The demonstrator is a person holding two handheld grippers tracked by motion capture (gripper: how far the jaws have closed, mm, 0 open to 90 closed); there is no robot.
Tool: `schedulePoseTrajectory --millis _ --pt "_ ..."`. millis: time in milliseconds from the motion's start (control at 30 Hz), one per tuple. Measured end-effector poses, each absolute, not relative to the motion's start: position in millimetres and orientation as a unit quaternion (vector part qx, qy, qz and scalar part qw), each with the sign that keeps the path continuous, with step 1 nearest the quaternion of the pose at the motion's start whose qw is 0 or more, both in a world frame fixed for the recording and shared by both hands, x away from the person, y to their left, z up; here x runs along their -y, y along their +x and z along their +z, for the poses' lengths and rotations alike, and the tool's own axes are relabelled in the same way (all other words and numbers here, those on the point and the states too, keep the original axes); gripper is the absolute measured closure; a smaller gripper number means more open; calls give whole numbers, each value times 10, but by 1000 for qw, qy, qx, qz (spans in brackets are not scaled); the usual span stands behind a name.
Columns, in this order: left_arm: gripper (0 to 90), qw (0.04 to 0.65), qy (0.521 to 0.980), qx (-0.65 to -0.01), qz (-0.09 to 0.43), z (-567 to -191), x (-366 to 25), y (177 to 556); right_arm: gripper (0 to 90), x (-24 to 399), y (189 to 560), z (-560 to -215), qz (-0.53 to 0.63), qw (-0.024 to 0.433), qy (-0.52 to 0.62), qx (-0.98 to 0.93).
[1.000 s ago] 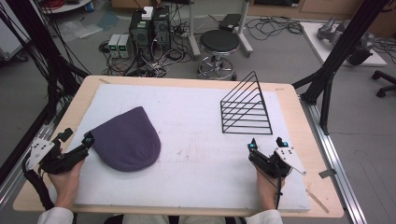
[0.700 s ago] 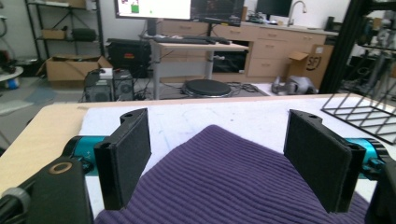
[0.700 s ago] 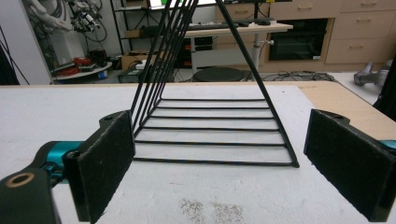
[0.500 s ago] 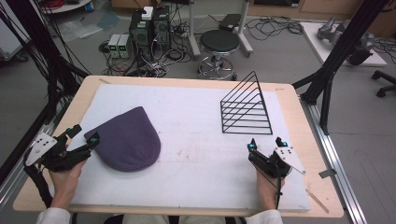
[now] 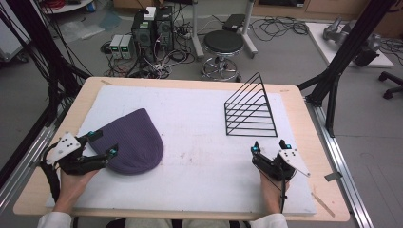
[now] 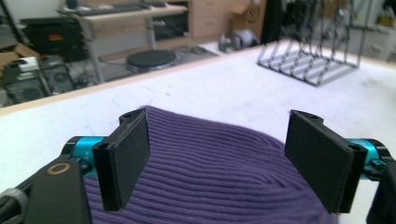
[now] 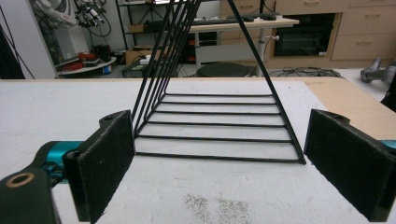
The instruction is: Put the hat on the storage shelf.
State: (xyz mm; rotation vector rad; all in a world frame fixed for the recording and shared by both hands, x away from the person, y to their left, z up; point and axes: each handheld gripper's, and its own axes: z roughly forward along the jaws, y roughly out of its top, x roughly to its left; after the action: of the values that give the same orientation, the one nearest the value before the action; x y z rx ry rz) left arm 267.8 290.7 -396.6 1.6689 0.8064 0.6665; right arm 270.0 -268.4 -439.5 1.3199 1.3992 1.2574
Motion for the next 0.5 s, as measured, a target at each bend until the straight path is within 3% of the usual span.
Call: schedulePoseTrajectory --millis 500 --pt "202 523 758 -306 242 -4009 -2731 2701 80 2676 2697 -4397 500 402 526 -558"
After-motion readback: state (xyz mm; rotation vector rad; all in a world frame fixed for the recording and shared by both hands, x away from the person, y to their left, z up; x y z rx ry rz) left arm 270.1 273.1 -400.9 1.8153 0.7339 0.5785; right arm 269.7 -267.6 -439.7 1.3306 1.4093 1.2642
